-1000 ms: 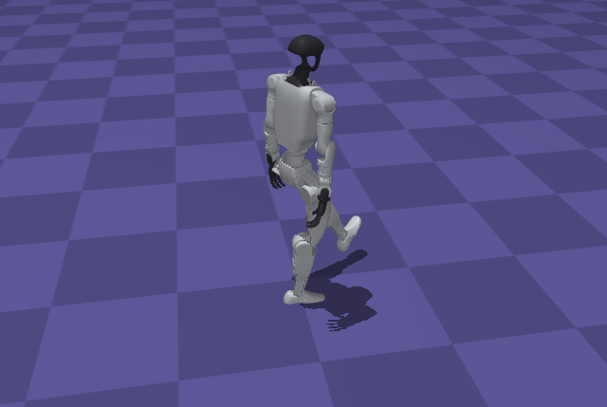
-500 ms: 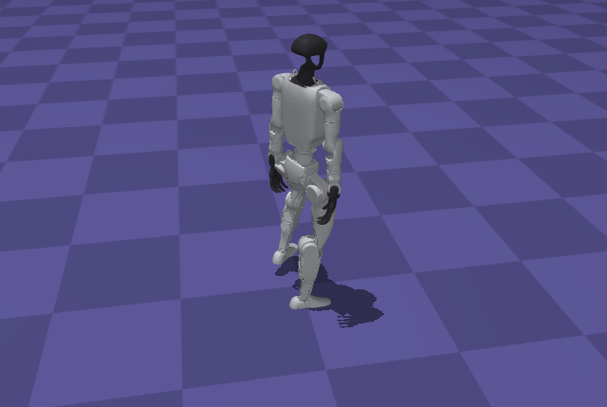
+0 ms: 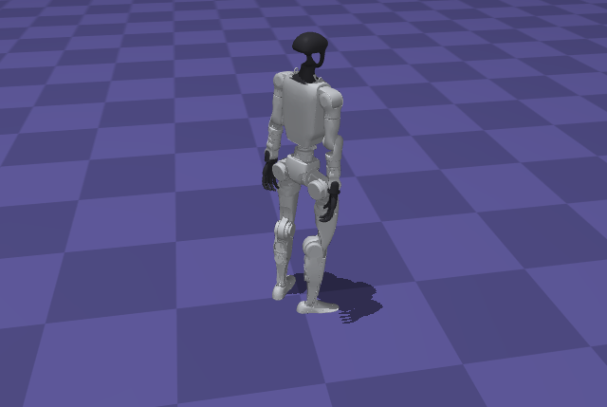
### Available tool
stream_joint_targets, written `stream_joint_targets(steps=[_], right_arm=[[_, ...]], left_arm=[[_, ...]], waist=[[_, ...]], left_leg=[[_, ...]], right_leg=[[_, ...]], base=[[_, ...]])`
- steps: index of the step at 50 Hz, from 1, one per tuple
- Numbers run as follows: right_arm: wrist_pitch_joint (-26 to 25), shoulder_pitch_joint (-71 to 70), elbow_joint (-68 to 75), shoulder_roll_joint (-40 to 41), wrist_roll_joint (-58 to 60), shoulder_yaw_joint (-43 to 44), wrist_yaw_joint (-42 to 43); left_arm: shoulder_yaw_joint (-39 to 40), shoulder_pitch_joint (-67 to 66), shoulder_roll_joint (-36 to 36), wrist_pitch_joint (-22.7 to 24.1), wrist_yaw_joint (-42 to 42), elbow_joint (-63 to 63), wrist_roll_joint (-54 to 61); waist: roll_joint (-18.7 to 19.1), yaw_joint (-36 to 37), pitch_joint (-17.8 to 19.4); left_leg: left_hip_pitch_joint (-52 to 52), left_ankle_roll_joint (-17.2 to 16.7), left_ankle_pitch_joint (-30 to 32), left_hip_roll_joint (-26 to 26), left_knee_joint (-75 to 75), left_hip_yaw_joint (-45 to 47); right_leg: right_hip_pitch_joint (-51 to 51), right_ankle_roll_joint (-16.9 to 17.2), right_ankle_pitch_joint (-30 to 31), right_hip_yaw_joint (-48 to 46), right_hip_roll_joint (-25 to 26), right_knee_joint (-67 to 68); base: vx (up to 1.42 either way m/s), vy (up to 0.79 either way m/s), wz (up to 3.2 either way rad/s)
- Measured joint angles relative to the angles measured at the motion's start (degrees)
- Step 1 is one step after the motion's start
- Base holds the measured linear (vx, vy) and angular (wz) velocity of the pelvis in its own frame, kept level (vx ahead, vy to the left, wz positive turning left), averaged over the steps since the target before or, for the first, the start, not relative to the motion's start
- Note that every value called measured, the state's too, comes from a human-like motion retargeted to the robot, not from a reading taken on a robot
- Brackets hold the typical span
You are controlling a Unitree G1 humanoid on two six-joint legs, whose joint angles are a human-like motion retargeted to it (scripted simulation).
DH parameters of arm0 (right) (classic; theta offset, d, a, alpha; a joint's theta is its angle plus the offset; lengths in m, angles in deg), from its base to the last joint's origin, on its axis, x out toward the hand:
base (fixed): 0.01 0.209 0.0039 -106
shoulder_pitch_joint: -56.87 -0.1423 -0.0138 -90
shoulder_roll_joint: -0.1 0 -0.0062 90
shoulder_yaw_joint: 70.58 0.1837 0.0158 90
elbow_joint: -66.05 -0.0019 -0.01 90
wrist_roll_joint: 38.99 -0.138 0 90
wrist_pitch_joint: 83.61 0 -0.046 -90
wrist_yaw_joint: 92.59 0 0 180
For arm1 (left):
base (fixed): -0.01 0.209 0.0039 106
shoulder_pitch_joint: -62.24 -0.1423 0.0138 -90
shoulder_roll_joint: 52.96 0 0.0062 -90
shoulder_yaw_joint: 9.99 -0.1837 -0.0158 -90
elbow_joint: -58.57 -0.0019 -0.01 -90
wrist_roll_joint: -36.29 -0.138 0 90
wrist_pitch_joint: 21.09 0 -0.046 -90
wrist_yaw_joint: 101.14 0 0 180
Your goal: Upper body actions
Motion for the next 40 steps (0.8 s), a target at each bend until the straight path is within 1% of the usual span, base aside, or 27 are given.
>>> stream_joint_targets(steps=[2,5,9,15,19,23,32,40], right_arm=[[0.4,-0.3,-1.9,0.1,5.4,-2.8,0.8],[3.0,-0.9,-4.7,0.1,9.4,-5.2,1.9],[4.5,-0.8,-6.4,0.8,6.7,-4.3,-0.7],[5.8,-0.6,-4.4,0.6,-0.9,-1.8,-2.9],[5.2,-1.0,-1.7,-0.2,-3.7,-0.4,-3.0],[4.6,-1.1,0.7,-1.0,-4.3,0.5,-1.8],[4.7,-0.8,2.3,-1.5,-4.1,1.5,-0.7],[5.3,-1.4,1.7,-0.4,-5.4,1.2,-1.7]], left_arm=[[1.7,-0.2,0.1,-0.3,-0.4,-0.8,2.6],[3.6,0.2,0.5,-0.9,0.8,-1.8,4.6],[3.4,0.6,1.5,-1.6,2.0,-1.3,4.2],[2.1,0.7,1.4,-0.1,2.0,1.3,2.0],[2.2,0.7,0.7,0.5,3.1,1.9,0.8],[2.3,0.4,0.4,0.6,4.0,1.7,0.0],[3.3,-1.3,0.9,0.0,2.9,0.1,0.2],[4.6,-1.7,1.5,-0.4,3.0,-0.5,1.5]], waist=[[0.3,-0.6,-0.2],[0.4,-1.6,0.0],[-0.6,-1.6,0.6],[-2.3,0.1,0.4],[-3.1,0.6,0.3],[-4.0,1.6,0.1],[-5.4,3.0,-0.6],[-5.7,5.0,0.3]], left_leg=[[0.1,0.2,-0.1,0.1,-0.4,0.3],[0.1,0.2,-0.3,0.5,-0.3,0.6],[0.5,0.3,-0.4,0.4,-0.3,0.4],[0.9,0.3,-0.3,0.1,-0.5,0.0],[0.9,0.5,-0.4,-0.2,-0.4,-0.6],[1.1,0.8,-0.7,-0.8,-0.4,-0.6],[1.8,2.3,-2.0,-2.8,-0.5,-0.4],[2.1,4.5,-3.0,-5.3,-0.5,-0.9]], right_leg=[[-0.1,0.5,-0.2,0.5,0.0,0.2],[0.0,0.9,-0.4,0.7,0.2,0.3],[0.7,1.3,-0.5,0.5,0.2,0.1],[1.5,1.9,-0.6,0.0,0.3,-0.1],[1.9,2.6,-0.5,-0.8,0.2,-0.2],[2.2,3.5,-0.1,-1.5,-0.3,-0.2],[2.3,5.5,1.3,-2.5,-2.3,-0.1],[1.8,6.2,2.9,-0.9,-4.5,1.6]], base=[[0.06,0.02,-0.16],[0.00,0.00,-0.07],[0.03,-0.06,0.05],[0.03,-0.02,0.02],[0.03,0.01,0.05],[0.09,0.07,0.01],[0.10,0.14,-0.03],[0.08,0.21,-0.12]])
